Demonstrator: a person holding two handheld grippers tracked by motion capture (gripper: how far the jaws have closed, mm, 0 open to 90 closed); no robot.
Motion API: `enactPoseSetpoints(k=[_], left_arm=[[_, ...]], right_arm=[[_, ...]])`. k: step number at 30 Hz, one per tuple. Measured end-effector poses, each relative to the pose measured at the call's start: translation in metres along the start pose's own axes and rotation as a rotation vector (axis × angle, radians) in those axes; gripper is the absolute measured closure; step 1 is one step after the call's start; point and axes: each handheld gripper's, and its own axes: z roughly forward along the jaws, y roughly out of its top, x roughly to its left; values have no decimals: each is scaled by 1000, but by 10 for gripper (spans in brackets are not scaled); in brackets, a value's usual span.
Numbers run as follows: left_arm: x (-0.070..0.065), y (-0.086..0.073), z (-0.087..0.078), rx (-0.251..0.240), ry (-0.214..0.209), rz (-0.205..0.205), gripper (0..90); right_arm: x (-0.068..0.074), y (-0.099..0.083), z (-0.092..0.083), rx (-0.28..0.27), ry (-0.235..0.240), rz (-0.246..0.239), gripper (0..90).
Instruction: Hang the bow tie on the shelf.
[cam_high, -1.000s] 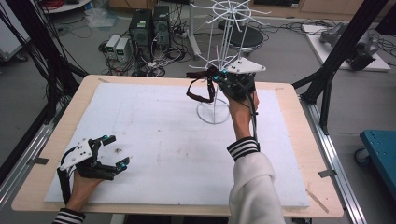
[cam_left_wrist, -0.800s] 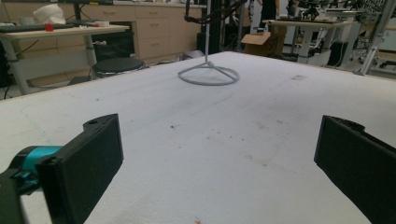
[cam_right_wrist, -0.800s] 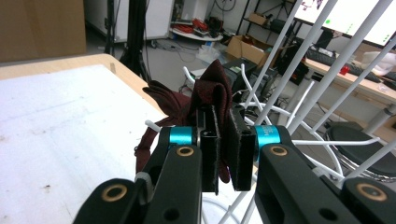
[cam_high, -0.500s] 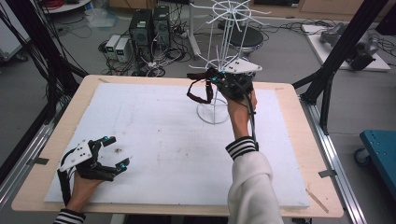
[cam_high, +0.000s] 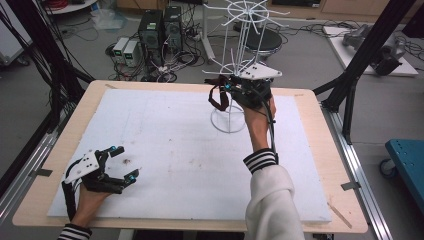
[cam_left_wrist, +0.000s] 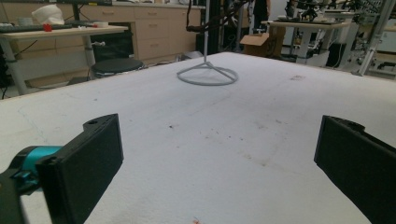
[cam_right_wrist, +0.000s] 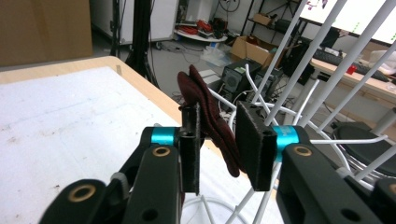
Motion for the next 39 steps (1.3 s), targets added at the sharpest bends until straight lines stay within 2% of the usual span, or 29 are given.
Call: enactPoseSetpoints(k=[5, 7, 10, 11, 12, 13, 14, 15, 16, 18, 20, 21, 23, 29, 32, 34, 37, 38, 39], left_arm=[[0, 0, 0, 0, -1, 1, 17], [0, 0, 0, 0, 0, 0, 17], [0, 0, 0, 1, 3, 3, 17], [-1, 0, 0, 1, 7, 3, 17], [0, 0, 0, 2, 10, 7, 17], [0, 0, 0, 3, 9, 6, 17], [0, 0, 0, 3, 12, 6, 17], [0, 0, 0, 3, 12, 6, 17], [0, 0, -1, 5, 14, 8, 17], [0, 0, -1, 2, 18, 8, 17], [0, 0, -1, 2, 19, 8, 17], [0, 0, -1, 1, 21, 7, 17], [0, 0, -1, 0, 22, 9, 17], [-2, -1, -2, -18, 36, 16, 17], [-2, -1, -3, -24, 44, 20, 17], [-3, -1, -4, -28, 52, 32, 17], [-3, -2, -5, -40, 59, 26, 17], [-3, -2, -6, -43, 61, 26, 17], [-3, -2, -6, -46, 59, 26, 17]], right_arm=[[1, 1, -4, -8, 3, -2, 656], [3, 2, -7, -22, 3, 7, 551], [6, 4, -12, -52, -19, 44, 258], [6, 4, -12, -52, -19, 44, 258], [6, 4, -14, -65, -18, 58, 169], [7, 4, -19, -101, -12, 89, 81], [7, 3, -22, -131, 13, 107, 72], [7, 3, -22, -131, 13, 107, 72], [7, 1, -25, -162, 34, 123, 10], [4, -7, -32, -177, 55, 159, 6], [3, -10, -35, -192, 54, 163, 6], [2, -16, -40, -211, 77, 178, 5], [1, -18, -42, -211, 76, 176, 6], [2, -38, -72, -265, 73, 170, 6], [4, -54, -91, -298, 50, 140, 6], [7, -69, -104, -309, 36, 132, 6], [12, -95, -124, -325, 1, 104, 5], [12, -95, -124, -325, 1, 104, 5], [14, -111, -135, -331, -16, 98, 5]])
